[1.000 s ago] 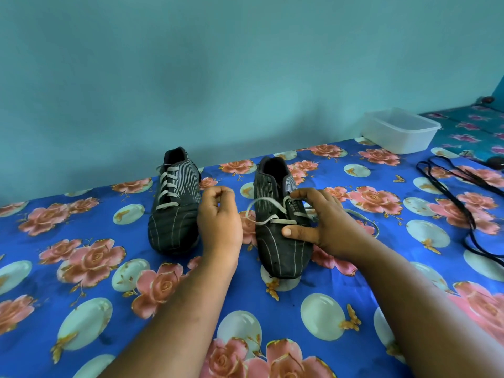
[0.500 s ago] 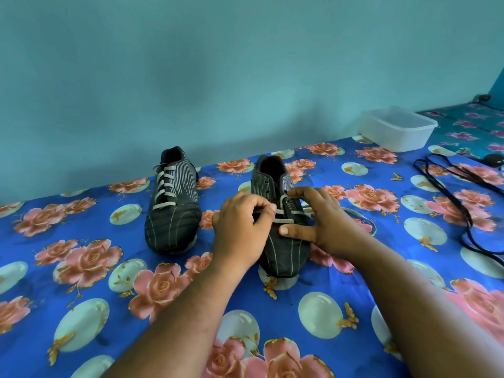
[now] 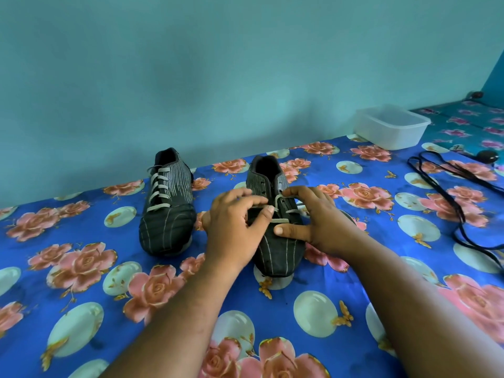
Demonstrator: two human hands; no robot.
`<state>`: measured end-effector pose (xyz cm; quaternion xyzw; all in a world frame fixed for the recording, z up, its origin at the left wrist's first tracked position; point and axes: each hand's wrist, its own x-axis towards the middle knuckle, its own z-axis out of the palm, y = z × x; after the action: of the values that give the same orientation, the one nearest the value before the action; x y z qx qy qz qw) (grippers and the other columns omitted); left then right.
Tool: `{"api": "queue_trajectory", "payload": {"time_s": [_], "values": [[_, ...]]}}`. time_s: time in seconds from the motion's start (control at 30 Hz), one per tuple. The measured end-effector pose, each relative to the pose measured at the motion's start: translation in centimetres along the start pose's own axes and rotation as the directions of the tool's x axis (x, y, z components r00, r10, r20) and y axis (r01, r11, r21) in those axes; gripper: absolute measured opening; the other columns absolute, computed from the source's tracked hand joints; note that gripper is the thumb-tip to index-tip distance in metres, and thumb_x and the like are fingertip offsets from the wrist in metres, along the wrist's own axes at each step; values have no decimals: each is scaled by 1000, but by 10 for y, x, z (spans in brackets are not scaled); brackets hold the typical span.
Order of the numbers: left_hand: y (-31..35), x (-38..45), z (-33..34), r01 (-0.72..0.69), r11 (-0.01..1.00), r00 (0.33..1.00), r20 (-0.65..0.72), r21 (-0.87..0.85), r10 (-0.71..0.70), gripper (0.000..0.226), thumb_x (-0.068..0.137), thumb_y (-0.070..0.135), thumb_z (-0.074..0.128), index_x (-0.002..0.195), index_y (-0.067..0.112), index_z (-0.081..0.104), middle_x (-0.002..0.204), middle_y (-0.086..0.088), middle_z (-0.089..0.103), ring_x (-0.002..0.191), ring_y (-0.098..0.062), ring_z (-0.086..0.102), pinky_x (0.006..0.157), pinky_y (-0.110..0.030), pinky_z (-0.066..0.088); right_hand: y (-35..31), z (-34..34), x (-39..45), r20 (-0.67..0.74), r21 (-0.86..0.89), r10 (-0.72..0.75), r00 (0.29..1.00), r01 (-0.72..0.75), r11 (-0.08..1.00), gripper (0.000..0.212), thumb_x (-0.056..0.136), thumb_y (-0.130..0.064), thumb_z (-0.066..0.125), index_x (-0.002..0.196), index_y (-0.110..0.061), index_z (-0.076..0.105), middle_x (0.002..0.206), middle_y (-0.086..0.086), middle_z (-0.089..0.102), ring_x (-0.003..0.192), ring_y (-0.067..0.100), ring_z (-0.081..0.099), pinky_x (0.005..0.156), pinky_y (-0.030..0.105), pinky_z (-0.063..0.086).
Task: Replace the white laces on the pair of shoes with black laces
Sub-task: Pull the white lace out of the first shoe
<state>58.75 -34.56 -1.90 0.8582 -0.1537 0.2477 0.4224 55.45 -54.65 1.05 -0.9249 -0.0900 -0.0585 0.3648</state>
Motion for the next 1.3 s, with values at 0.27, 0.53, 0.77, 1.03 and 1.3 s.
{"api": "queue_trajectory", "payload": {"time_s": [0.27, 0.53, 0.77, 1.03, 1.3], "values": [[1, 5, -6, 16, 989, 977, -209, -146, -46, 20, 98, 36, 51, 92, 20, 61, 102, 5, 56, 96, 1, 54, 86, -40, 48, -1, -1, 0, 8, 17, -1, 1000, 1, 1000, 92, 59, -77, 65, 140, -39, 46, 127, -15, 39, 130, 16, 34, 103, 36, 36], [-2, 4, -14, -29, 999, 982, -190, -41, 21, 44, 94, 52, 60, 123, 19, 68, 128, 2, 56, 122, -16, 56, 95, -40, 53, 2, 0, 1, 17, 12, 2, 1000, -2, 1000, 91, 59, -80, 66, 139, -41, 45, 126, -16, 39, 129, 14, 34, 102, 36, 37], [-2, -1, 1, -58, 992, 998, 17, -108, 60, 26, 88, 50, 60, 89, 27, 74, 97, 13, 65, 96, -19, 65, 79, -47, 55, 4, 2, 2, 12, 7, -3, 1000, 3, 1000, 96, 56, -84, 62, 140, -40, 45, 126, -16, 39, 129, 15, 34, 105, 38, 37], [-2, 8, -18, 41, 965, 889, -431, -260, -154, 17, 103, 33, 50, 99, 21, 61, 103, 1, 57, 96, -13, 58, 84, -55, 52, 8, 4, 2, 7, 52, 0, 1000, -1, 999, 92, 55, -84, 64, 136, -44, 46, 129, -16, 42, 127, 12, 34, 96, 32, 35], [10, -2, -9, -77, 995, 993, -91, 56, 82, 40, 88, 69, 57, 107, 38, 74, 116, 11, 64, 117, -18, 58, 93, -54, 48, 6, 3, 3, 9, 25, -3, 1000, 3, 1000, 90, 60, -78, 66, 139, -41, 45, 128, -15, 41, 126, 11, 34, 100, 34, 36]]}}
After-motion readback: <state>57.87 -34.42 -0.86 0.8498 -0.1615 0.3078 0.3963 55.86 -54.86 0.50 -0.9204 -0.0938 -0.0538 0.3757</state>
